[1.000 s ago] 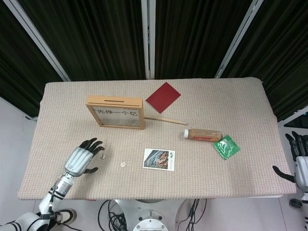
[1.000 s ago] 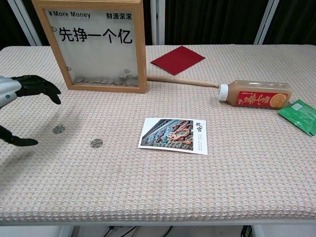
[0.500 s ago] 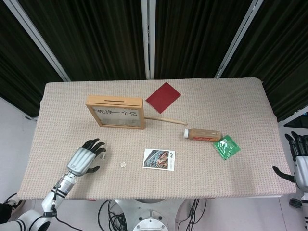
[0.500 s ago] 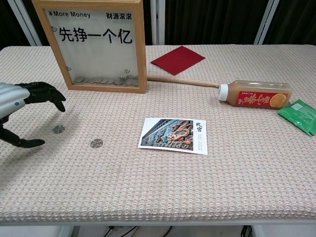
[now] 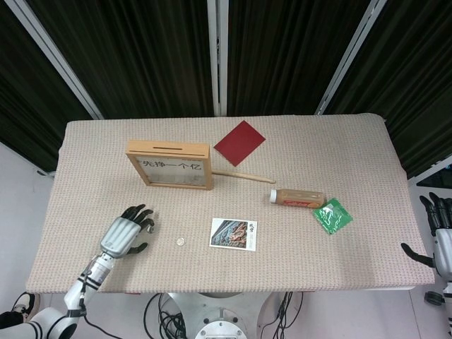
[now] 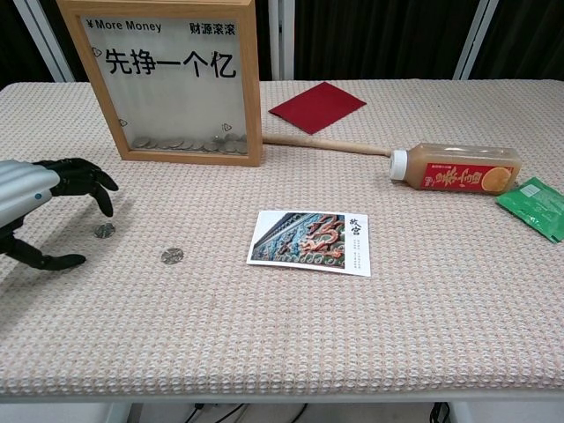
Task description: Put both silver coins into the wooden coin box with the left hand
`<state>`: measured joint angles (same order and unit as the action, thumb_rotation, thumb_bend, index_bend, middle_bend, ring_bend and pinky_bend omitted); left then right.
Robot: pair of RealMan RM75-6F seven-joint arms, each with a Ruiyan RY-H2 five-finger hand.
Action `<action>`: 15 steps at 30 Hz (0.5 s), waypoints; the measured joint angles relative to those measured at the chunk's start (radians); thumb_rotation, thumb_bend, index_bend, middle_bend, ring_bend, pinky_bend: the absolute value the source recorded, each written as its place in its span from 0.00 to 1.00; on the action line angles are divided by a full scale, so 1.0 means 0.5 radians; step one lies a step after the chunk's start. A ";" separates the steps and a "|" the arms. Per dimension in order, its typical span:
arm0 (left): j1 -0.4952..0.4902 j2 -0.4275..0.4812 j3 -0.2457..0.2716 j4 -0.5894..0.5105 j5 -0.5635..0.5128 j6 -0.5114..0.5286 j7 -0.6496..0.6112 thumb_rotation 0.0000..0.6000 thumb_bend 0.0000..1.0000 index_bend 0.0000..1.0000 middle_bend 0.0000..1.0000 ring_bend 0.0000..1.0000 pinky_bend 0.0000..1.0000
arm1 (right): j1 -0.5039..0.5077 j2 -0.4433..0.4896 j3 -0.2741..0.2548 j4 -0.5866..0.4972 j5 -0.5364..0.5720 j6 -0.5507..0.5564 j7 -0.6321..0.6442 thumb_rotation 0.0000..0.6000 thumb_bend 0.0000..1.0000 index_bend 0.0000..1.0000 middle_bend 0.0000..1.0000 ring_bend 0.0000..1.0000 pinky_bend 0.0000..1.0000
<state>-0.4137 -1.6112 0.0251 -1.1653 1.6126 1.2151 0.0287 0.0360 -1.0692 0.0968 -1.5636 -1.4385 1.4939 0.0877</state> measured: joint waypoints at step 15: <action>-0.012 -0.033 0.004 0.047 -0.049 -0.039 -0.019 1.00 0.29 0.40 0.17 0.07 0.17 | 0.002 -0.006 0.001 0.009 0.012 -0.014 0.003 1.00 0.08 0.00 0.00 0.00 0.00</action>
<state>-0.4198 -1.6278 0.0271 -1.1418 1.5878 1.1958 0.0191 0.0368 -1.0723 0.0971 -1.5592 -1.4327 1.4867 0.0891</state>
